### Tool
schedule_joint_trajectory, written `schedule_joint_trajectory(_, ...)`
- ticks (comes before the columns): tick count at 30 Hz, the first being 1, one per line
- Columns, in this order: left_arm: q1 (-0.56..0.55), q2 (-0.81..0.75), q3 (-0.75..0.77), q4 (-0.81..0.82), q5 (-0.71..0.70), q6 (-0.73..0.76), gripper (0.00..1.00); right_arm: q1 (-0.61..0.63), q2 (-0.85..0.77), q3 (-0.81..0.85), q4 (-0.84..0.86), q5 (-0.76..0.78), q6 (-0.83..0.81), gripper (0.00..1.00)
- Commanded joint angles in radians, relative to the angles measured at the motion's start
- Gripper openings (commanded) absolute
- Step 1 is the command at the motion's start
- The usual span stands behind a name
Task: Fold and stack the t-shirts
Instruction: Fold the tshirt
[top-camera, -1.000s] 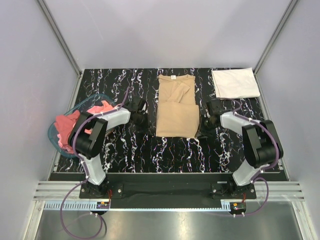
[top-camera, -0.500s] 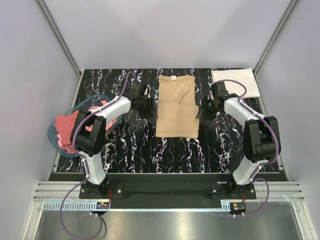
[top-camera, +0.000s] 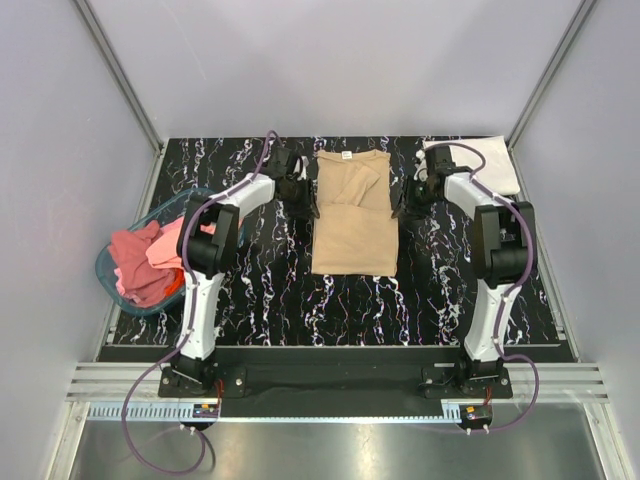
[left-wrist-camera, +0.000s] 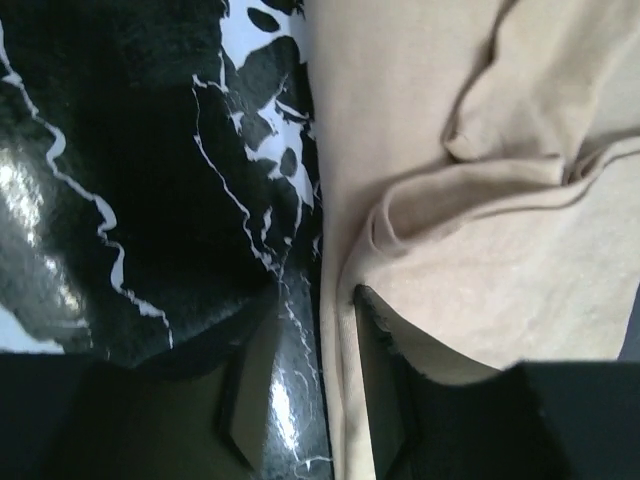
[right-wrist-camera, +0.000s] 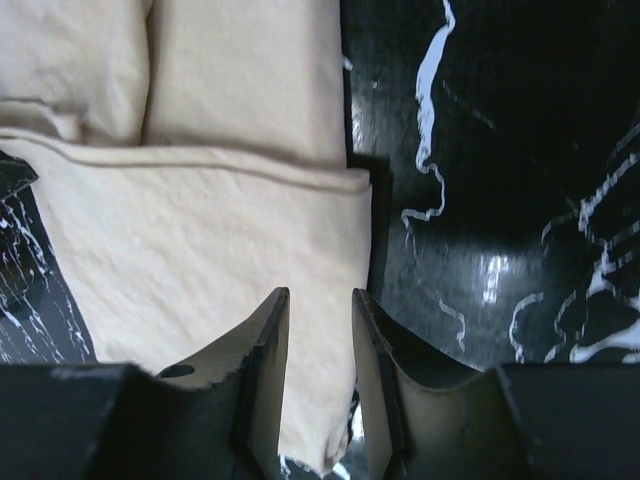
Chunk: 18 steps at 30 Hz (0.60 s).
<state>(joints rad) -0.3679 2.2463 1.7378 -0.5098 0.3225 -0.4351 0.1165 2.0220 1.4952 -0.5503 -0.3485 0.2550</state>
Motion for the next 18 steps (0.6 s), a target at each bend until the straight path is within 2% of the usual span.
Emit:
schedule_joint_trajectory(1,0.004,0.022,0.077,0.007,0.044,0.042,0.4,-0.008,0.082,0.068,-0.008,-0.078,-0.052,0.38)
schedule_joint_trajectory(4,0.006,0.039,0.098,0.005,0.049,0.059,0.22,-0.012,0.129,0.103,-0.01,-0.081,-0.063,0.37)
schedule_joint_trajectory(6,0.015,0.041,0.094,0.004,0.036,0.049,0.04,-0.014,0.153,0.115,-0.008,-0.087,-0.074,0.36)
schedule_joint_trajectory(7,0.018,0.042,0.086,0.004,0.032,0.041,0.0,-0.014,0.162,0.129,-0.005,-0.108,-0.077,0.35)
schedule_joint_trajectory(11,0.037,0.071,0.081,0.01,0.052,0.01,0.0,-0.014,0.193,0.145,0.016,-0.181,-0.089,0.21)
schedule_joint_trajectory(12,0.04,0.078,0.081,0.011,0.056,0.009,0.0,-0.012,0.196,0.148,0.016,-0.185,-0.091,0.12)
schedule_joint_trajectory(13,0.04,0.079,0.083,0.011,0.056,0.006,0.0,-0.014,0.195,0.148,0.019,-0.185,-0.091,0.07)
schedule_joint_trajectory(16,0.038,0.09,0.086,0.011,0.056,0.001,0.0,-0.014,0.182,0.145,0.033,-0.204,-0.092,0.0)
schedule_joint_trajectory(18,0.04,0.095,0.089,0.013,0.056,0.001,0.0,-0.015,0.17,0.143,0.042,-0.217,-0.099,0.0)
